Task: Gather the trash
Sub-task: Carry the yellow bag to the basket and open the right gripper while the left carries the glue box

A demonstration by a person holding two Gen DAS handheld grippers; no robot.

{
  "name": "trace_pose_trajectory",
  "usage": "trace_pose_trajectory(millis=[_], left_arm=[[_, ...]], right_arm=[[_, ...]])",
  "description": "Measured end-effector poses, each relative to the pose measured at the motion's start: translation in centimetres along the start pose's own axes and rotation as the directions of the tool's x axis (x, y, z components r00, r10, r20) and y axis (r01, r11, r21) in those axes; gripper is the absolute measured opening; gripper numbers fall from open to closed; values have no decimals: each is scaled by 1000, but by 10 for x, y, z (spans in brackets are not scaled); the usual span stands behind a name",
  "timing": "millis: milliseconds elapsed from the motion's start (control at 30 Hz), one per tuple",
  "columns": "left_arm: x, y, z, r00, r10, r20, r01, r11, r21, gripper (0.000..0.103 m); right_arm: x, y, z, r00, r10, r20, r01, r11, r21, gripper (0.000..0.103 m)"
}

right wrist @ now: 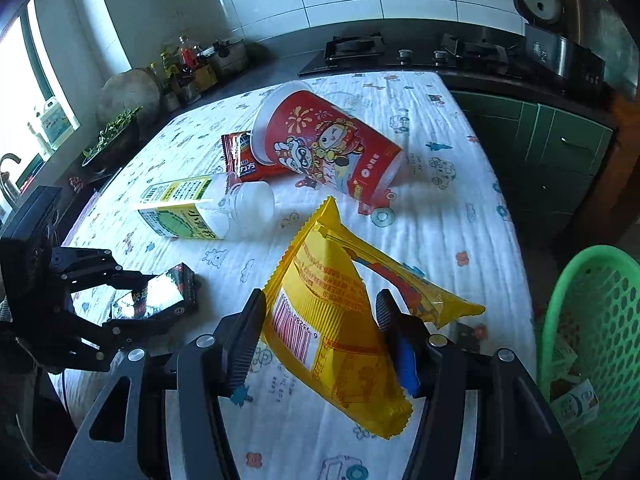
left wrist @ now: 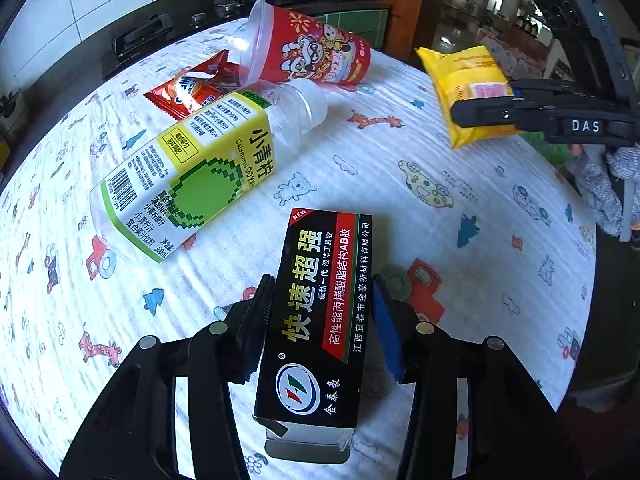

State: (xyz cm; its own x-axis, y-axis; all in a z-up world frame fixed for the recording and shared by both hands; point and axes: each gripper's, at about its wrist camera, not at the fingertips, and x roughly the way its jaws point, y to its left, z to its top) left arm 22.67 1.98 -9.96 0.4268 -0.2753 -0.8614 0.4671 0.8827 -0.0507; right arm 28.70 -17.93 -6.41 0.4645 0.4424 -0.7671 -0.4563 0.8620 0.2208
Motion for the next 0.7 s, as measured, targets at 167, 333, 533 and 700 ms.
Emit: trace_pose_trajectory(millis=[167, 333, 533, 700], left_arm=[[-5, -12, -1, 1000, 3, 18, -4, 1000, 14, 47], [-17, -25, 7, 999, -12, 49, 10, 1000, 28, 47], [-29, -52, 27, 994, -54, 100, 48, 997, 60, 47], [-29, -82, 46, 988, -91, 121, 79, 992, 96, 47]], right_arm=[[-25, -22, -13, 999, -51, 20, 50, 997, 53, 55], [-53, -58, -31, 991, -132, 32, 127, 984, 125, 55], [-81, -111, -51, 969, -245, 15, 237, 948, 210, 58], [-96, -153, -70, 941, -337, -18, 329, 906, 267, 63]])
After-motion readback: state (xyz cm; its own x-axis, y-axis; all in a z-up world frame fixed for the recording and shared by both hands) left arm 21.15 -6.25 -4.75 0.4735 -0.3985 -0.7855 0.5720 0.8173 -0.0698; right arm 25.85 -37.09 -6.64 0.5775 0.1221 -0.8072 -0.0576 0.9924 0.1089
